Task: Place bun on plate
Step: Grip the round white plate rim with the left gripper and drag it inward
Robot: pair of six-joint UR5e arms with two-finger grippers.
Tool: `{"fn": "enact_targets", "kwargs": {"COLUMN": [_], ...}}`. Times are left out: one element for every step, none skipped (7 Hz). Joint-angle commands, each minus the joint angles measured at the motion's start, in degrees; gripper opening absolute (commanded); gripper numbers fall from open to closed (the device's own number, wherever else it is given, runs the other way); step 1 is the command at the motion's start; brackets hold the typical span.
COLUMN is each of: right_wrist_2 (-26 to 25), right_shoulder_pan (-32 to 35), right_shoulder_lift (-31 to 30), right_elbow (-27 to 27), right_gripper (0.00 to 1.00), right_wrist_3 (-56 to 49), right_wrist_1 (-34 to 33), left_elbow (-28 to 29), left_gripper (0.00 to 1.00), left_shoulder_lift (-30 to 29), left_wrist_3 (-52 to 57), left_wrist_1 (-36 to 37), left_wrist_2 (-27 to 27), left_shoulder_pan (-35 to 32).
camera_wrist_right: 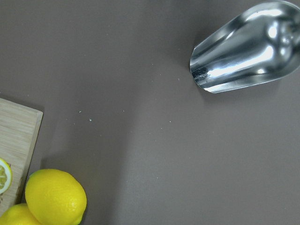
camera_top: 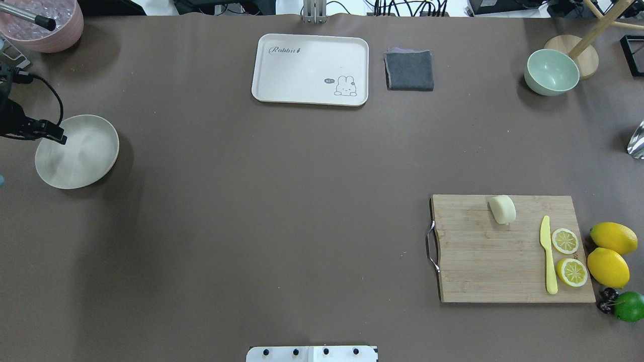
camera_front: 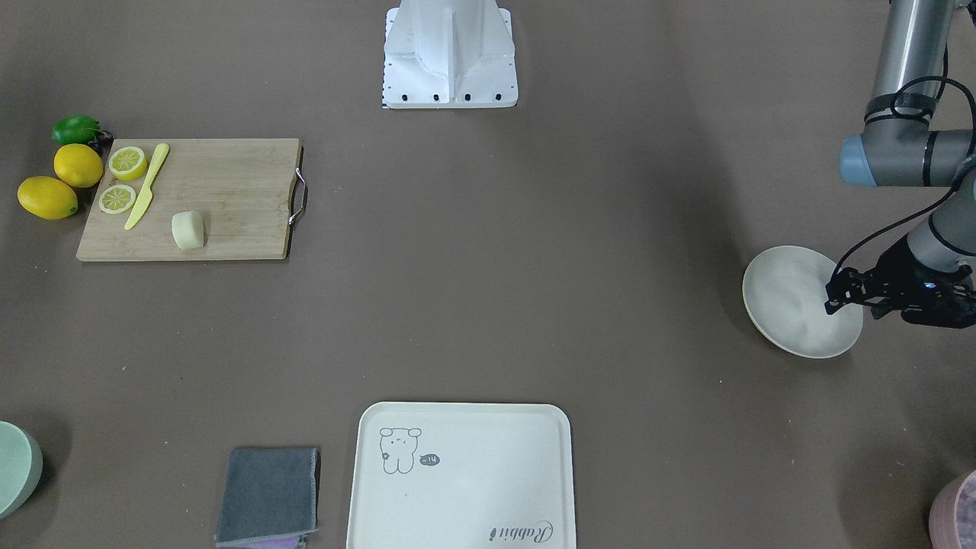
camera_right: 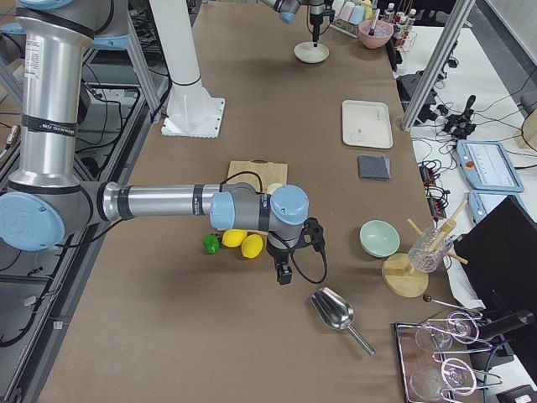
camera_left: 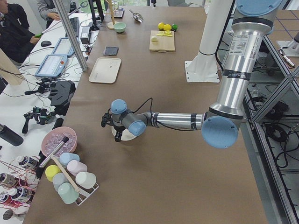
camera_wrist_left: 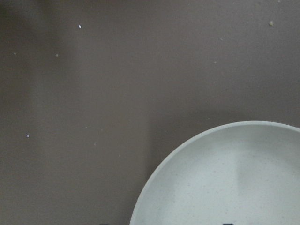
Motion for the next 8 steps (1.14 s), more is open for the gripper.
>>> {"fn": "enact_targets", "kwargs": {"right_wrist_2": [0.1,0.1,0.1,0.1,0.1,0.0,0.0,0.1], "right_shoulder_pan": [0.0,0.0,0.0,0.0,0.0,0.0,0.0,0.0], "right_shoulder_lift": [-0.2,-0.2,-0.2,-0.2,-0.1,0.1,0.4,0.6], "right_elbow": [0.2,-0.1,0.0,0.0,0.2,0.3,0.7,1.4], "right_gripper": [1.00,1.00,1.00,1.00,1.00,1.00,1.00,1.00], "right_wrist_3": [0.2,0.1,0.2,0.1,0.2,0.2,1.4,1.8], "right_wrist_1": [0.0,-0.1,-0.1,-0.1,-0.1,0.0,0.0,0.0], "left_elbow": [0.2,0.3,-0.2,-0.3,-0.3,-1.8,-4.4,-11.3], "left_gripper": [0.70,0.58,0.29,0.00,0.00,0.00,0.00,0.00], "left_shoulder_lift": [1.4,2.3,3.0,3.0,2.5,2.0,1.5,1.4], "left_wrist_3": [0.2,0.2,0.2,-0.5,-1.0,-4.4,-4.7,-9.4], "left_wrist_1": [-1.2,-1.2,-1.2,-1.2,-1.2,-0.4,1.8,2.6], "left_wrist_2": [0.2,0.4,0.4,0.5,0.3,-0.2,-6.0,-11.4], "left_shoulder_pan": [0.3,0.3,0.2,0.3,0.2,-0.2,-2.0,-2.5]}}
